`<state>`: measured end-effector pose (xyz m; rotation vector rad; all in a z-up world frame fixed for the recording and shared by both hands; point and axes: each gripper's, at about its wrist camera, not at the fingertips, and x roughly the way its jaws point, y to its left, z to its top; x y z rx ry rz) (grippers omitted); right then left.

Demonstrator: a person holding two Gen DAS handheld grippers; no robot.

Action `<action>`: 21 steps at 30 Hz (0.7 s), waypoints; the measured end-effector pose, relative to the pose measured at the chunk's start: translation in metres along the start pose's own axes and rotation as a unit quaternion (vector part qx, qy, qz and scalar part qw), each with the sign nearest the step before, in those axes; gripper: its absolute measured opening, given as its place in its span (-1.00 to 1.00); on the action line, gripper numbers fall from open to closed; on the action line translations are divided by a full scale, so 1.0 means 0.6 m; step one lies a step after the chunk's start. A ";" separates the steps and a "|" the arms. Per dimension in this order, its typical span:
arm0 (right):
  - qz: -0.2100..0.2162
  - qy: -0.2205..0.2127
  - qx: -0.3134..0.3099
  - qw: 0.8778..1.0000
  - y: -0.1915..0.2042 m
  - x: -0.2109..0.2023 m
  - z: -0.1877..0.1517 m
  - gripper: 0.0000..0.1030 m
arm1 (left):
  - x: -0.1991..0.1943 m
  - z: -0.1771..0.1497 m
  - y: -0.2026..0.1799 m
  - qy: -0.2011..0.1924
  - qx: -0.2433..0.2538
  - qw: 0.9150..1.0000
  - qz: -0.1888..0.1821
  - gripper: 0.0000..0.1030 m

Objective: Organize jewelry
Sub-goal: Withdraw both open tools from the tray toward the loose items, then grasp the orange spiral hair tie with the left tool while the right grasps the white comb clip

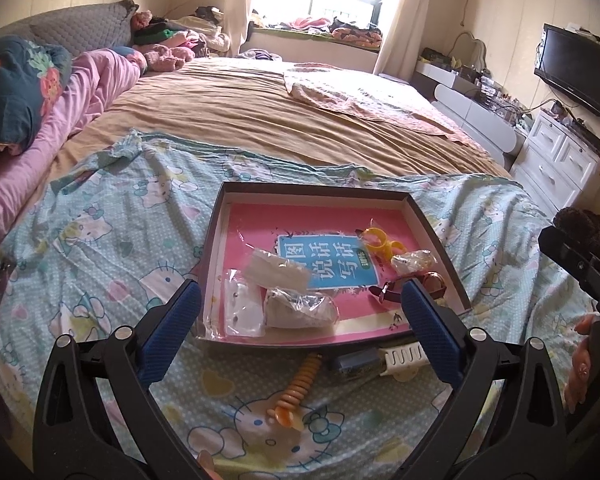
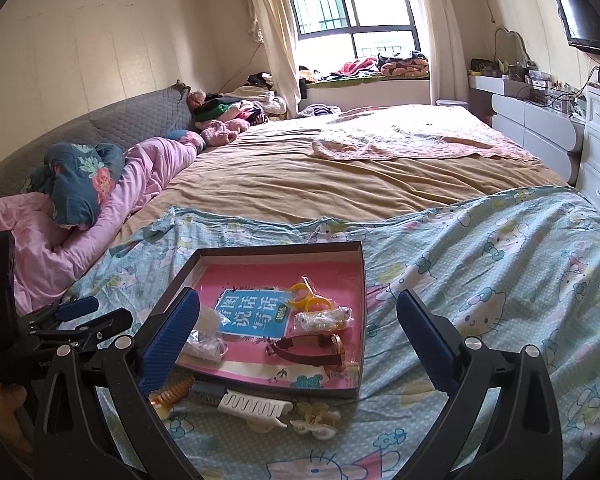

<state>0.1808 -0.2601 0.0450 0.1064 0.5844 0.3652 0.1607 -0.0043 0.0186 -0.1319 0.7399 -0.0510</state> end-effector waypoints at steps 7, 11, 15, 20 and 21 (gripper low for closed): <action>0.002 0.001 -0.007 1.000 0.000 -0.016 -0.014 0.91 | -0.011 -0.010 -0.005 0.002 0.009 1.000 0.008 0.81; 0.002 0.003 -0.009 1.000 -0.002 -0.021 -0.022 0.91 | -0.010 -0.019 -0.005 0.007 0.012 1.000 0.014 0.81; 0.003 0.009 -0.012 1.000 -0.003 -0.023 -0.031 0.91 | -0.008 -0.030 -0.008 0.014 0.019 1.000 0.019 0.81; 0.003 0.019 -0.017 1.000 -0.004 -0.022 -0.043 0.91 | -0.004 -0.044 -0.010 0.023 0.024 0.999 0.026 0.81; 0.003 0.022 -0.018 1.000 -0.005 -0.021 -0.046 0.91 | -0.003 -0.047 -0.010 0.025 0.024 0.999 0.026 0.81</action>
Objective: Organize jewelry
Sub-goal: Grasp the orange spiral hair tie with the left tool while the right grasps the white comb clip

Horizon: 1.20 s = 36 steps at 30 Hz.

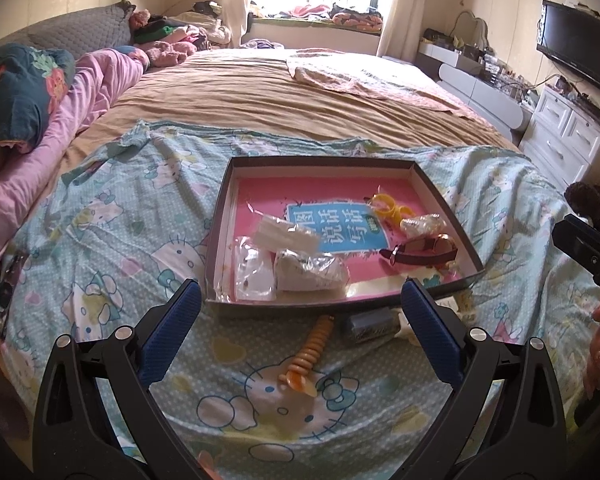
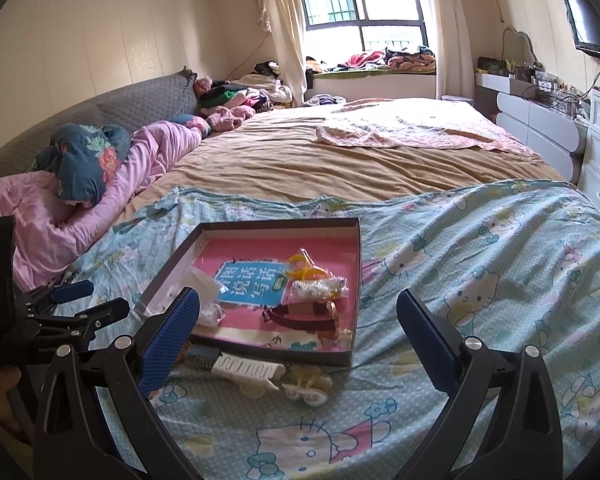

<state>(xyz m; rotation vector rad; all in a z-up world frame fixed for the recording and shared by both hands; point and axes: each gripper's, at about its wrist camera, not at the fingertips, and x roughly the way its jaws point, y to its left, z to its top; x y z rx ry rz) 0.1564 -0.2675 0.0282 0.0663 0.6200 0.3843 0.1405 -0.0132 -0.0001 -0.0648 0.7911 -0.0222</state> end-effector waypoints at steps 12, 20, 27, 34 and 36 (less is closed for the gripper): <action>-0.002 0.038 -0.017 0.999 -0.002 0.015 -0.041 0.91 | 0.034 -0.039 -0.001 0.044 0.008 0.999 0.006 0.81; -0.001 0.065 -0.017 0.998 -0.012 0.029 -0.070 0.91 | 0.060 -0.064 0.008 0.077 0.004 0.997 0.011 0.81; 0.010 0.085 -0.021 0.996 -0.006 0.042 -0.092 0.91 | 0.080 -0.079 0.011 0.097 0.009 0.995 0.020 0.81; 0.034 0.101 -0.044 0.993 0.026 0.061 -0.110 0.91 | 0.107 -0.094 0.008 0.123 0.019 0.992 0.024 0.57; 0.038 0.102 -0.049 0.993 0.036 0.066 -0.113 0.89 | 0.113 -0.095 0.007 0.129 0.020 0.991 0.022 0.43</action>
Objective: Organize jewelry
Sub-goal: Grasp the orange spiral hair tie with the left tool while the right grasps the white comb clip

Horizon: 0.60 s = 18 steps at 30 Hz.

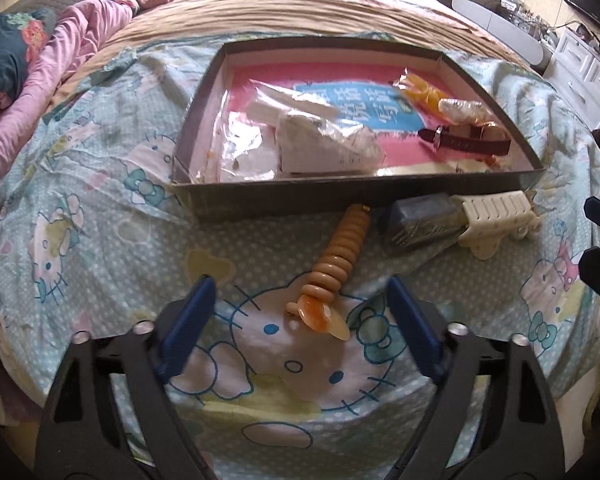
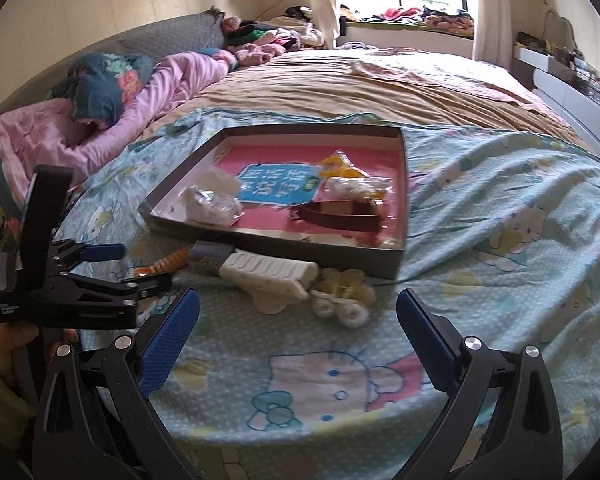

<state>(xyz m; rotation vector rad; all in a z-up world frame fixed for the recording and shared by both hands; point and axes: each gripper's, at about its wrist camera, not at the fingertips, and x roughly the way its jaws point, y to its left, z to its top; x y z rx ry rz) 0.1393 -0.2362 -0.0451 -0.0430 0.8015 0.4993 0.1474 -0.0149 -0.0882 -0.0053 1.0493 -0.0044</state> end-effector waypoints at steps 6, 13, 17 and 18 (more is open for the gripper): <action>0.009 0.017 -0.008 1.000 0.017 0.030 0.003 0.67 | 0.014 0.001 -0.011 0.007 0.016 1.000 -0.005 0.17; 0.007 0.026 -0.003 1.000 0.020 0.056 0.006 0.63 | 0.025 0.006 -0.026 0.005 0.040 0.999 -0.017 -0.31; 0.005 0.028 -0.002 1.000 0.024 0.068 0.010 0.63 | 0.022 0.005 -0.036 0.001 0.056 0.998 -0.028 -0.66; 0.004 0.028 -0.003 1.000 0.026 0.069 0.010 0.63 | 0.021 0.006 -0.036 0.000 0.055 0.998 -0.030 -0.71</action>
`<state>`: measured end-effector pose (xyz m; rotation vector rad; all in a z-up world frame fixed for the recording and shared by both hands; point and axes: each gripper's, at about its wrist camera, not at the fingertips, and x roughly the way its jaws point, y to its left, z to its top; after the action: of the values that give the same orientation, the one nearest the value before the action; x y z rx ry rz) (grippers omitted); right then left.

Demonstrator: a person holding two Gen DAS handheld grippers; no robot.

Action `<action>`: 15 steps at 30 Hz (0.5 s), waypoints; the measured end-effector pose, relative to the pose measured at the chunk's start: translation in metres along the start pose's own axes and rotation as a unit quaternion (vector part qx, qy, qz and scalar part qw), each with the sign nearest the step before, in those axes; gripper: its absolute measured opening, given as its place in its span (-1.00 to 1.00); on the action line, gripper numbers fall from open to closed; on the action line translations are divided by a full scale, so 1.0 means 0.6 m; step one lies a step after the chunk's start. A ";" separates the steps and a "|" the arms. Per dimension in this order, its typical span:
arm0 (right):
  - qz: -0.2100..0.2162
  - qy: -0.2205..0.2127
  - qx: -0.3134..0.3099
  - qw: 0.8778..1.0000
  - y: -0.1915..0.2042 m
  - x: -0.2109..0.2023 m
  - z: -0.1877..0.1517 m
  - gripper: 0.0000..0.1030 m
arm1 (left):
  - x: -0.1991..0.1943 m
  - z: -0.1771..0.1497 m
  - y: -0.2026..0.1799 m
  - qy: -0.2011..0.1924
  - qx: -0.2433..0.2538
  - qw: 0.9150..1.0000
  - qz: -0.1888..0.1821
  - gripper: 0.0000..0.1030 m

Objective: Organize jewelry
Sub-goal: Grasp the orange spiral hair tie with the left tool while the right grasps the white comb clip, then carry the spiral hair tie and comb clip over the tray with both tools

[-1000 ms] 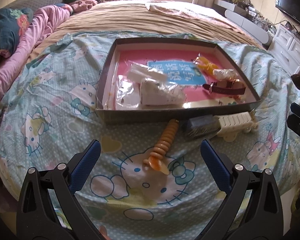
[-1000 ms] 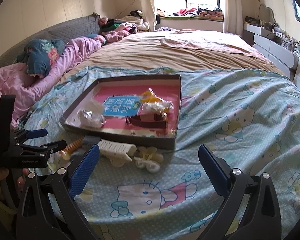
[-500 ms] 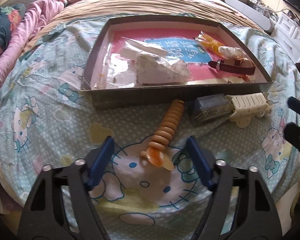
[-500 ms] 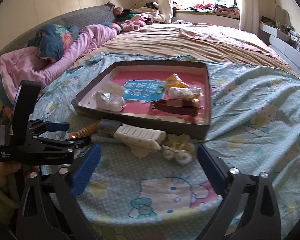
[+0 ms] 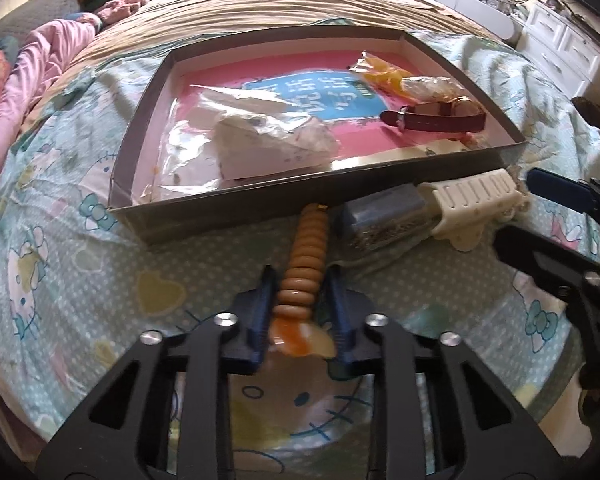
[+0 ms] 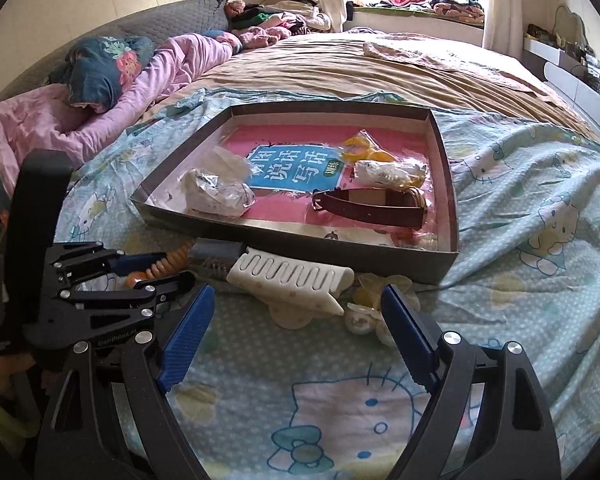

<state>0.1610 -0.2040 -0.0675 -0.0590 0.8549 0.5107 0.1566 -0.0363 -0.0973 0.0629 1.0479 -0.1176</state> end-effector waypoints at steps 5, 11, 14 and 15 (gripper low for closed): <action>-0.007 0.003 -0.008 1.000 0.012 0.014 0.003 0.63 | -0.009 0.000 0.014 -0.002 -0.022 1.000 -0.021 -0.76; -0.020 0.008 -0.014 1.000 0.022 0.032 0.004 0.53 | -0.018 -0.002 0.035 -0.004 -0.050 0.998 -0.029 -0.77; -0.026 0.011 -0.012 1.000 0.025 0.042 0.004 0.47 | -0.025 -0.002 0.042 -0.011 -0.060 0.998 -0.032 -0.77; -0.028 0.012 -0.011 0.999 0.027 0.046 0.004 0.46 | -0.028 -0.002 0.044 -0.013 -0.062 0.998 -0.031 -0.77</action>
<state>0.1705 -0.1782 -0.0835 -0.1088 0.8685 0.4668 0.1506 -0.0089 -0.0837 -0.0829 1.0299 -0.1096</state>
